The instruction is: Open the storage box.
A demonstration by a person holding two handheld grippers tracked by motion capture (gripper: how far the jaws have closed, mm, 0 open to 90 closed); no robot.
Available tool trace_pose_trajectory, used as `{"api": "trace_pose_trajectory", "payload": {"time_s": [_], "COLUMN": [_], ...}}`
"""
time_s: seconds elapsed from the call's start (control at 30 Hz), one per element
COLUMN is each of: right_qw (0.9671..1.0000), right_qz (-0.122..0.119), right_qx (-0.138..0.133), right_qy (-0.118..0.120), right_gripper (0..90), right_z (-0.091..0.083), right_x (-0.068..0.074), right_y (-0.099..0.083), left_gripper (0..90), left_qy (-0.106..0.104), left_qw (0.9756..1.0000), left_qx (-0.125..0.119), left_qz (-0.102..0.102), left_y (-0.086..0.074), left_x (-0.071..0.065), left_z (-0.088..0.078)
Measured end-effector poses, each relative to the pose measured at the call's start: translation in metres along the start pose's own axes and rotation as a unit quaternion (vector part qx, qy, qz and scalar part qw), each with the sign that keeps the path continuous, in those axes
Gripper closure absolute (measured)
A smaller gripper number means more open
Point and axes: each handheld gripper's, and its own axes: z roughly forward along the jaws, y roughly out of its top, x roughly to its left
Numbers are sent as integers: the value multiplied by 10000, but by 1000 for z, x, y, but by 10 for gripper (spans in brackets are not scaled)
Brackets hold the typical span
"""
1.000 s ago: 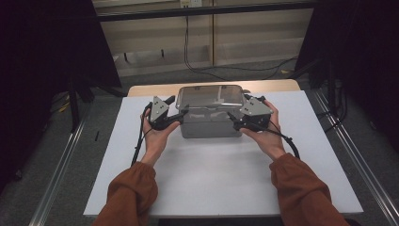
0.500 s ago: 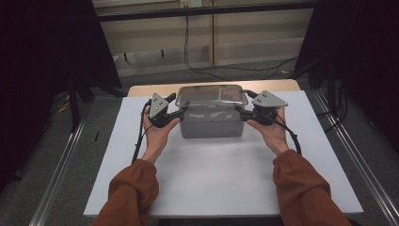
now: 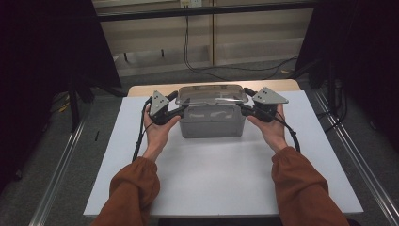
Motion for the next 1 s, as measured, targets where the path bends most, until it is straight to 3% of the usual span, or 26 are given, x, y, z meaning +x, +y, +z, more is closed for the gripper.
{"api": "trace_pose_trajectory", "payload": {"time_s": [0.2,0.73,1.0], "right_qw": [10000,9997,9996], "right_qz": [6,193,201], "right_qx": [-52,-138,-174], "right_qy": [21,8,36], "right_gripper": [543,548,567], "right_z": [1,9,11], "right_x": [-2,-8,-13], "right_y": [3,6,8], "left_gripper": [458,471,550], "left_qy": [2,153,134], "left_qw": [9999,9998,9998], "left_qx": [-24,-28,31], "left_qz": [107,94,160], "left_y": [2,5,4], "left_x": [3,13,19], "left_z": [3,6,17]}}
